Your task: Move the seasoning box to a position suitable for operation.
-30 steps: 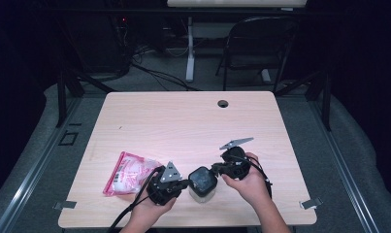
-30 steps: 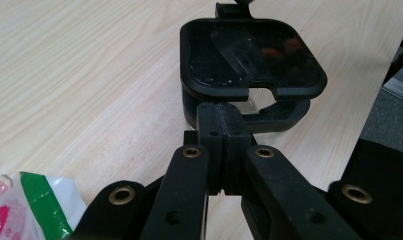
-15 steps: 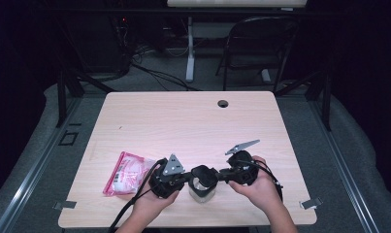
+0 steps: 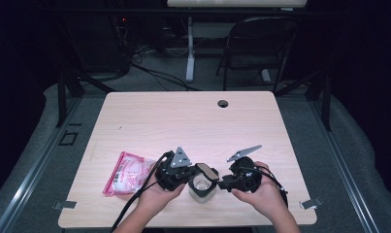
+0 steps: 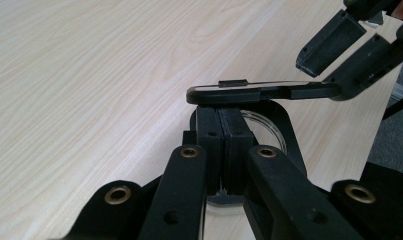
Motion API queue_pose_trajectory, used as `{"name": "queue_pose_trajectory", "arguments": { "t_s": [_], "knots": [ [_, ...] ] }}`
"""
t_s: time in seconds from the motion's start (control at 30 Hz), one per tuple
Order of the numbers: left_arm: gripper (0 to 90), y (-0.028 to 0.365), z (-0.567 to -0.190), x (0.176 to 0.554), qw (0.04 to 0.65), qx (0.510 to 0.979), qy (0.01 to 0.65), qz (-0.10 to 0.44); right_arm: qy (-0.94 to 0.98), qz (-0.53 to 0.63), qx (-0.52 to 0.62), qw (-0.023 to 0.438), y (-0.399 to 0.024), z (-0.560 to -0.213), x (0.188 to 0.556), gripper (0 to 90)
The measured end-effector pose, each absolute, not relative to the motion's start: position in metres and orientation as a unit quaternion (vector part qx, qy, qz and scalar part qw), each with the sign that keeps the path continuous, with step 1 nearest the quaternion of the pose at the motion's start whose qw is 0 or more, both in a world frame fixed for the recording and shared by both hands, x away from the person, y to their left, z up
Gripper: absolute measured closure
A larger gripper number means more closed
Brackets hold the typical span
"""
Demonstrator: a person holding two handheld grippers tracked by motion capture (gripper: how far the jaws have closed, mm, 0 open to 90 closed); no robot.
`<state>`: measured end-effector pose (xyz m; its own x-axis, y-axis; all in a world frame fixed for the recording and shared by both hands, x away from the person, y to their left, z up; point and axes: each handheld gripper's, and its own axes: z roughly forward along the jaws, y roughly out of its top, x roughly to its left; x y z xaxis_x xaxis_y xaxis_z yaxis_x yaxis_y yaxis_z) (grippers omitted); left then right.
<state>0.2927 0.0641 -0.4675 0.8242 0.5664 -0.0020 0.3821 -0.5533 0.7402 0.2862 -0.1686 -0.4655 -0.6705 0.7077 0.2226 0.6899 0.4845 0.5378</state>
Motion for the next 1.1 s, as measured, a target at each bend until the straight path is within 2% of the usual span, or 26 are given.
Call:
{"name": "queue_pose_trajectory", "arguments": {
  "t_s": [0.17, 0.37, 0.73, 1.1],
  "knots": [
    [87.3, 0.064, -0.466, 0.294, 0.389, 0.871, 0.274, 0.12, 0.863, 0.309, 0.399, 0.025, -0.164, -0.469, 0.285, 63.3],
    [83.7, 0.066, -0.468, 0.293, 0.385, 0.872, 0.277, 0.124, 0.86, 0.319, 0.397, 0.027, -0.159, -0.469, 0.285, 63.1],
    [71.1, 0.068, -0.488, 0.296, 0.371, 0.873, 0.296, 0.113, 0.862, 0.322, 0.391, 0.03, -0.159, -0.466, 0.285, 63.9],
    [70.5, 0.065, -0.503, 0.3, 0.36, 0.875, 0.307, 0.098, 0.858, 0.33, 0.392, 0.03, -0.16, -0.465, 0.285, 66.2]
  ]
}}
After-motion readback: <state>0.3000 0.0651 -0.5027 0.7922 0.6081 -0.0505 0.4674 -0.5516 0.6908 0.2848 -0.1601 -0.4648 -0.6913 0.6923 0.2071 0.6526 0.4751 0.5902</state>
